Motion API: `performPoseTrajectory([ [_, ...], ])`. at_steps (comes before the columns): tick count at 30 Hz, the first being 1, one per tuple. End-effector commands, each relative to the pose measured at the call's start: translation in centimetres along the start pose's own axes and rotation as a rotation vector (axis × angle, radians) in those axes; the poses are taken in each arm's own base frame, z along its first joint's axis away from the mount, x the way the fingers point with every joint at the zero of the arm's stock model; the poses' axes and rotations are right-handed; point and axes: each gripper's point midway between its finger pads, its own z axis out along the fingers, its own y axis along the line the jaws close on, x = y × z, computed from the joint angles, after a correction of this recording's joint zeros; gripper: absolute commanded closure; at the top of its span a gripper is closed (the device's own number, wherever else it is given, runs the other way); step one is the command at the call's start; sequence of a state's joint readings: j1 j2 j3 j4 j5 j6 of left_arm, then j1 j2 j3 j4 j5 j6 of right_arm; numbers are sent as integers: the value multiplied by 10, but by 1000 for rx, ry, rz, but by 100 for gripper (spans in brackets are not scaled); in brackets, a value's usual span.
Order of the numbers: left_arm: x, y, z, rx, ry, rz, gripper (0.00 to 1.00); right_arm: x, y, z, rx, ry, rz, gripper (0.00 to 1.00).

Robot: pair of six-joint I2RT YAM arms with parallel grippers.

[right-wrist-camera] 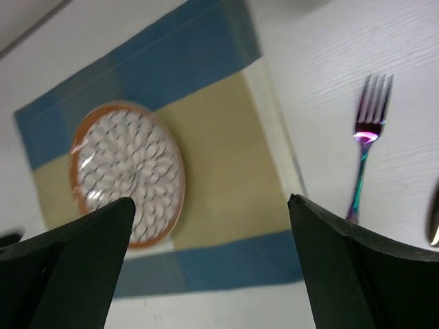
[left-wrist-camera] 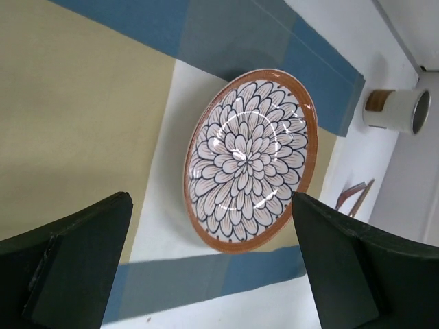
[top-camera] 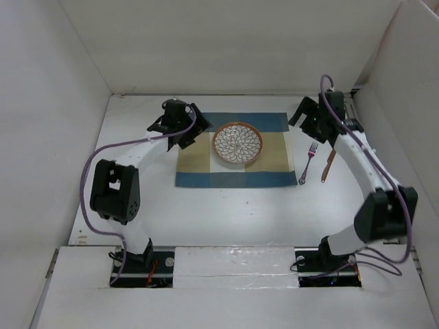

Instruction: Set the dinner table for one person

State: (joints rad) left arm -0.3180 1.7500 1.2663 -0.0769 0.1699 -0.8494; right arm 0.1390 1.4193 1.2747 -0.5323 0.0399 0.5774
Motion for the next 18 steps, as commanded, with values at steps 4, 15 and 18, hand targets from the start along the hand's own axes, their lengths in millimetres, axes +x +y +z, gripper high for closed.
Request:
performPoseTrajectory([
  [4,-14,15,-95,-125,-162,98,0,-97,-45,70,219,-124,129,0],
  [15,11,36,-158,-81,-176,222,0,-130,-83,172,300,-62,191,13],
  [18,17,39,-163,-83,-158,231,0,-120,-91,186,299,-21,208,18],
])
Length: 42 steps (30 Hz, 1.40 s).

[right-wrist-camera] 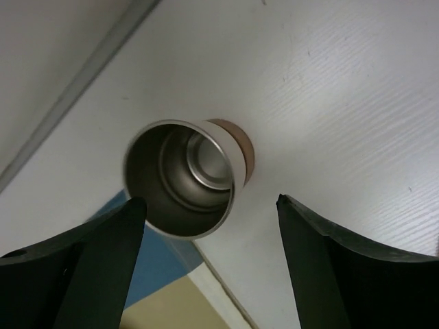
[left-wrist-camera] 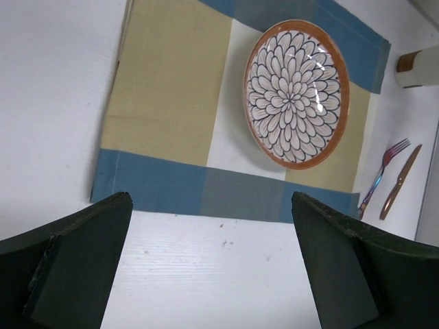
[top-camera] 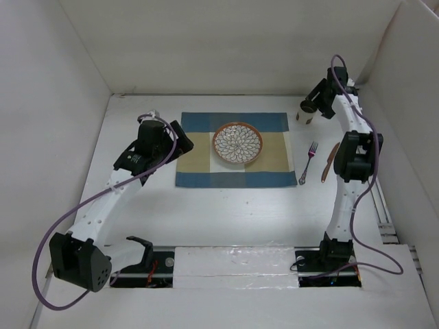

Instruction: Set the dinner table for one person

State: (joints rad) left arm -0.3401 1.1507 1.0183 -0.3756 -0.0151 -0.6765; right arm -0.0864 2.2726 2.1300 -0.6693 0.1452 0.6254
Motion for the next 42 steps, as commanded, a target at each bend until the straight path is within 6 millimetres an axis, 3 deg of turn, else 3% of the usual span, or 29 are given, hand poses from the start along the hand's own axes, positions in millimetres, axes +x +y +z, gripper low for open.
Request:
performPoseTrajectory([
  [1,3,6,-10,-4,0,43,0,1,1,0,-7,33,16,18],
  [6,4,5,-10,8,0,52,0,19,-7,21,4,70,12,39],
  [7,4,5,-10,8,0,52,0,25,-10,27,13,82,10,55],
  [9,10,8,-7,4,21,53,0,25,-10,27,13,82,10,70],
  [10,10,8,-7,4,21,53,0,24,-11,27,22,76,10,91],
  [12,8,6,-7,11,13,53,0,19,-10,17,34,50,4,100],
  [14,12,7,-6,12,26,53,0,19,0,9,34,33,-11,100],
  [15,12,7,-6,12,26,53,0,8,6,-1,17,10,-7,100],
  [18,10,6,-5,18,19,53,0,0,30,-31,2,-50,-57,100],
  [23,13,7,-6,18,33,62,0,21,52,-48,-2,-19,-175,100],
  [25,9,6,-10,13,21,62,0,38,58,-45,14,-8,-218,100],
  [32,4,13,-22,-20,-3,94,0,70,84,-51,-2,-13,-281,100],
  [42,7,20,-24,-36,-2,114,0,85,87,-37,23,4,-297,100],
])
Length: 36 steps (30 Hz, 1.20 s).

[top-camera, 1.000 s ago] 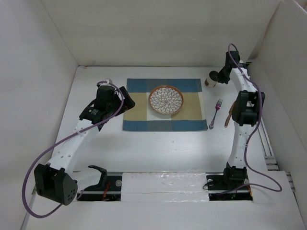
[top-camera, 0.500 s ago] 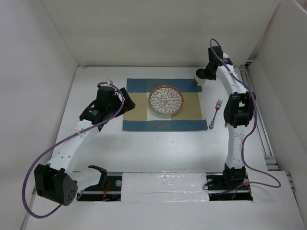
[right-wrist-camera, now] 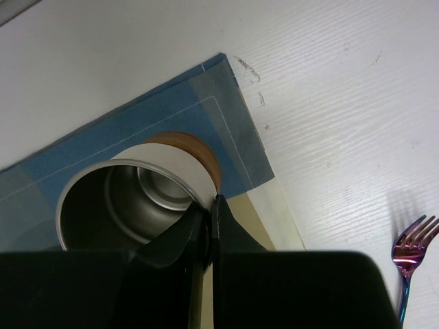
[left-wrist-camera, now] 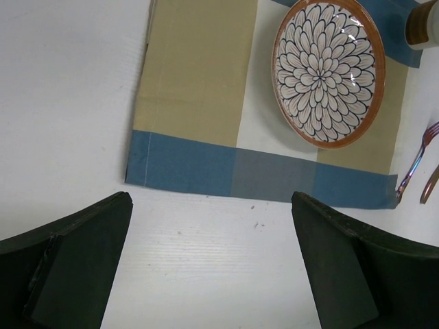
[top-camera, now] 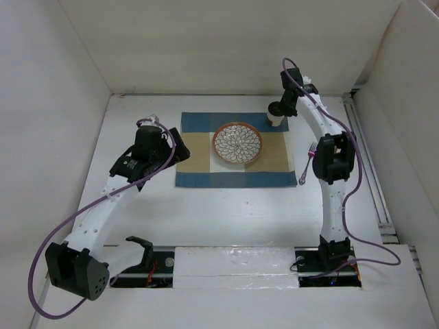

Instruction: Set the dinner table for one person

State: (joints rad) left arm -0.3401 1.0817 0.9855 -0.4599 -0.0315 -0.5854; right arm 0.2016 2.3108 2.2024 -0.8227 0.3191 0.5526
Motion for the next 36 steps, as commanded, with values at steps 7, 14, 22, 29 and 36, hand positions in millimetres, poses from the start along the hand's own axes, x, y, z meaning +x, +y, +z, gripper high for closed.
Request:
performPoseTrajectory([
  [7,-4,1,-9,6,-29,19,0,-8,8,12,-48,-5,30,100],
  [14,-5,1,-11,11,-36,18,0,-6,10,17,-70,10,37,64],
  [22,-9,9,-18,-31,-60,29,0,-51,11,-49,-145,-125,81,0],
  [29,-24,28,-34,-121,-131,102,0,-44,-69,-93,-21,-128,89,0],
  [36,-18,18,-33,-45,-119,120,0,44,-168,-93,8,18,192,0],
])
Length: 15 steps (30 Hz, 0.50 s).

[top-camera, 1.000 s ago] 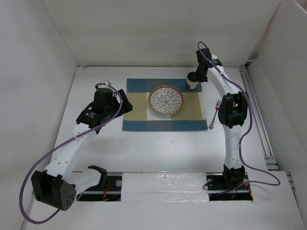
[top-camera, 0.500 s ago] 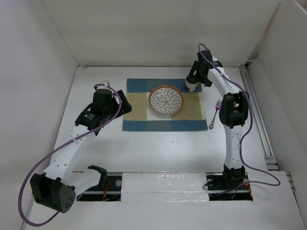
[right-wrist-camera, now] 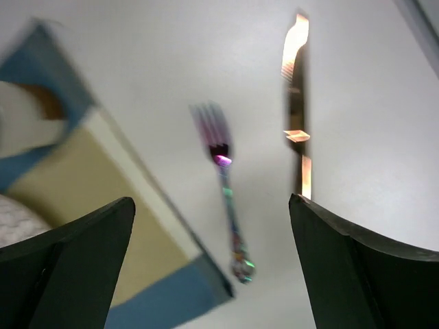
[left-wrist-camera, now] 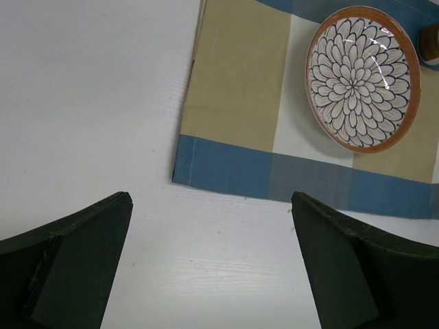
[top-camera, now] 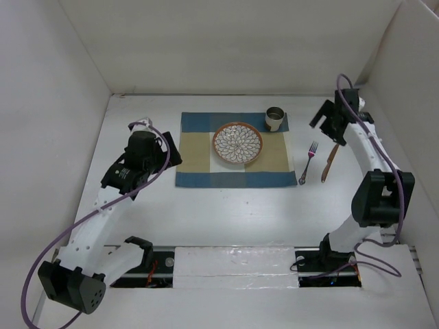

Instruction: Set the dinner table for one person

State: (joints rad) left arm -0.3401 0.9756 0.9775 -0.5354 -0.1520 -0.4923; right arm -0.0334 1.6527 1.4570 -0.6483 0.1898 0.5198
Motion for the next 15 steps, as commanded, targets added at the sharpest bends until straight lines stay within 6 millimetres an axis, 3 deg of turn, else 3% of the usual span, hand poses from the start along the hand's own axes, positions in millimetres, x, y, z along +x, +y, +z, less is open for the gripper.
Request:
performPoseTrajectory([
  [1,-7,-8,-7,52,-29,28,0,38,-40,7,32,63,38,0],
  [3,-5,-9,-5,63,-24,37,0,54,-68,7,71,88,71,0],
  [5,-4,-9,-3,58,-16,38,0,60,-81,10,102,100,83,0],
  [6,-4,-9,-3,58,-16,39,0,65,-92,20,134,129,96,0],
  [10,-6,-11,-8,75,-27,36,0,88,-98,49,158,235,88,2],
  [15,-4,-14,-9,101,-23,35,0,110,-108,69,187,323,74,7],
])
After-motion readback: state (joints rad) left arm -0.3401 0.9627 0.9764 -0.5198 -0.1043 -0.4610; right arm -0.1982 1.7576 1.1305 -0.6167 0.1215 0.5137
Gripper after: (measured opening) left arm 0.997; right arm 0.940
